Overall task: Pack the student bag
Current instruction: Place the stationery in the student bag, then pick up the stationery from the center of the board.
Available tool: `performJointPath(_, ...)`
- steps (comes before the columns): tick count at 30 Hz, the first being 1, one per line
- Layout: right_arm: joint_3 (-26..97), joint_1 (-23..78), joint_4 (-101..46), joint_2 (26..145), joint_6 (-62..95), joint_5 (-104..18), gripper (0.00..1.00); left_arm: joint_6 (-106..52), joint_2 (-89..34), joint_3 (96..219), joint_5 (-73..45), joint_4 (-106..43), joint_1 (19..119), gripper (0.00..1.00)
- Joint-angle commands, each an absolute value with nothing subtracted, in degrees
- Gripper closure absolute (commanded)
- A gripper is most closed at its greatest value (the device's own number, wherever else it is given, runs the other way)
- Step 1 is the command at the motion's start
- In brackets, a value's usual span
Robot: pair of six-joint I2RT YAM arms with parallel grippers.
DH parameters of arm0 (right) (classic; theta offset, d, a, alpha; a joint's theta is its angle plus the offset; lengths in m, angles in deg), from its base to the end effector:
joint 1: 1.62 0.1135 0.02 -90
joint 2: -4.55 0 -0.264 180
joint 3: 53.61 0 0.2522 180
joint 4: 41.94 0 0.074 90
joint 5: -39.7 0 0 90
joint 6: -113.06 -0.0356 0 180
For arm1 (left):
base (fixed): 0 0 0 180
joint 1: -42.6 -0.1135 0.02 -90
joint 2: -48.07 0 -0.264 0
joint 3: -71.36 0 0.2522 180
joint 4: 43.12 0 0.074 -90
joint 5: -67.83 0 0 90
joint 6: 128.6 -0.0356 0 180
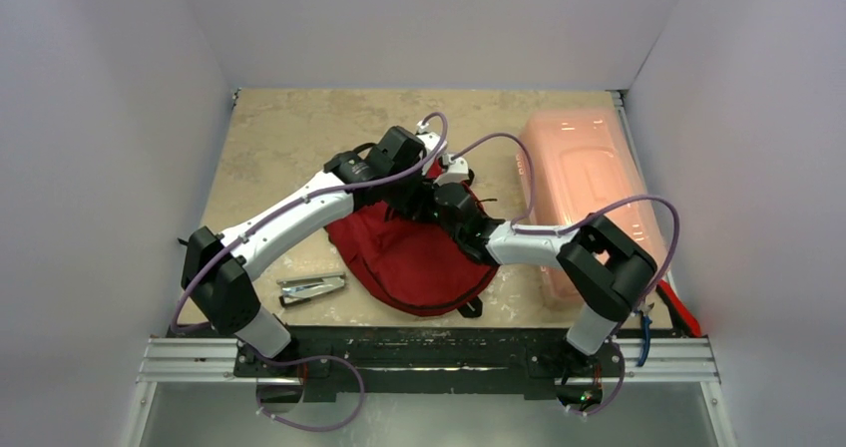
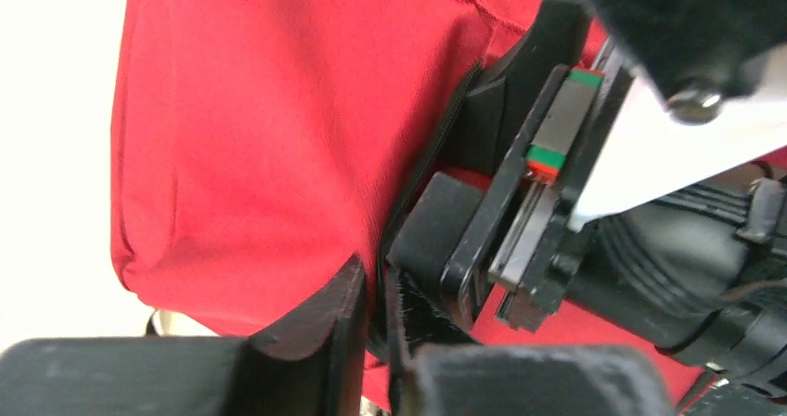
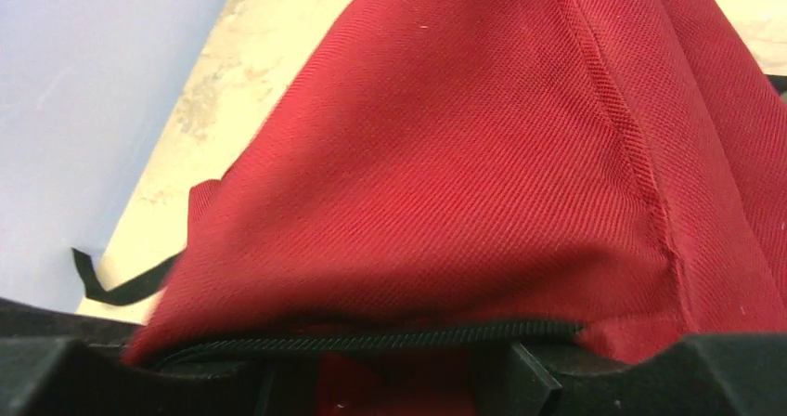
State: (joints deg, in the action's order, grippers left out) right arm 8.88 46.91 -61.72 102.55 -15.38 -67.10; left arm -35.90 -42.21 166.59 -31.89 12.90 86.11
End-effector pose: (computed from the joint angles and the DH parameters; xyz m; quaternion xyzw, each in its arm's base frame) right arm 0.2501 0.2675 0.1991 0.0185 0.7934 0.3265 0.5135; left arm 0.2515 -0.2305 0.3144 0.3011 0.8903 -0.0568 0.3367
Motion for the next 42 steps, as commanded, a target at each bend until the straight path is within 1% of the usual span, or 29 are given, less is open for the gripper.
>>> performJointPath(1, 9.27, 45.74, -51.18, 97.72, -14.08, -66.24, 0.39, -31.98, -40.4, 169.04, -27.2, 14.55, 85.38, 0.82)
performJointPath(4, 7.28, 45.75, -48.24, 94.36, -13.92, -64.22, 0.34, -30.29, -39.56, 168.45, -26.57, 14.91, 84.7, 0.65)
performJointPath(9, 5.01, 45.7, -41.55, 88.82, -13.06, -61.02, 0.31, -25.75, -34.3, 165.13, -27.72, 16.61, 84.4, 0.46)
performJointPath(11, 3.96, 45.75, -38.79, 85.85, -12.6, -60.15, 0.28, -23.06, -30.62, 162.72, -28.76, 17.57, 83.93, 0.4)
performJointPath(13, 3.04, 45.73, -35.88, 83.23, -12.7, -59.19, 0.26, -19.19, -26.09, 159.47, -30.59, 19.56, 82.51, 0.38)
performJointPath(15, 1.57, 45.75, -34.8, 80.14, -12.76, -56.99, 0.26, -12.07, -21.34, 155.56, -32.6, 23.25, 79.33, 0.37)
performJointPath(16, 0.09, 45.73, -34.51, 78.58, -13.12, -56.23, 0.26, -8.15, -18.54, 153.3, -33.31, 25.53, 76.88, 0.34)
performJointPath(19, -3.26, 45.75, -34.35, 74.0, -14.04, -55.79, 0.25, 4.82, -8.78, 144.49, -32.63, 30.15, 68.76, 0.23)
performJointPath(20, -3.9, 45.75, -34.08, 72.66, -14.29, -56.06, 0.25, 8.52, -6.19, 141.77, -31.84, 31.15, 66.19, 0.18)
performJointPath(23, -4.53, 45.75, -33.37, 69.21, -14.8, -56.54, 0.25, 14.37, -0.32, 135.82, -27.68, 30.93, 57.94, 0.06)
performJointPath(24, -4.69, 45.75, -33.34, 68.16, -14.94, -56.46, 0.25, 16.21, 0.43, 134.74, -26.58, 30.98, 55.54, 0.04)
performJointPath(26, -5.07, 45.84, -33.7, 66.33, -15.03, -56.33, 0.24, 19.77, 0.1, 133.15, -23.79, 31.21, 50.65, 0.02)
performJointPath(29, -4.97, 45.84, -32.74, 64.51, -14.63, -56.56, 0.24, 24.98, -4.12, 131.19, -17.87, 32.78, 44.4, 0.0)
performJointPath(32, -5.36, 45.84, -31.3, 62.55, -14.61, -57.57, 0.24, 29.9, -7.55, 127.87, -12.53, 30.51, 39.26, 0.0)
performJointPath(38, -7.07, 45.92, -30.39, 58.44, -15.69, -58.05, 0.24, 39.98, -8.51, 122.38, -9.49, 24.16, 38.56, 0.0)
performJointPath(41, -7.17, 46.09, -29.41, 57.75, -14.87, -58.77, 0.24, 42.86, -11.45, 119.96, -7.28, 21.82, 38.43, 0.0)
performJointPath(42, -7.12, 46.33, -29.86, 57.73, -13.57, -57.98, 0.24, 42.88, -12.82, 119.69, -6.89, 21.07, 38.39, 0.03)
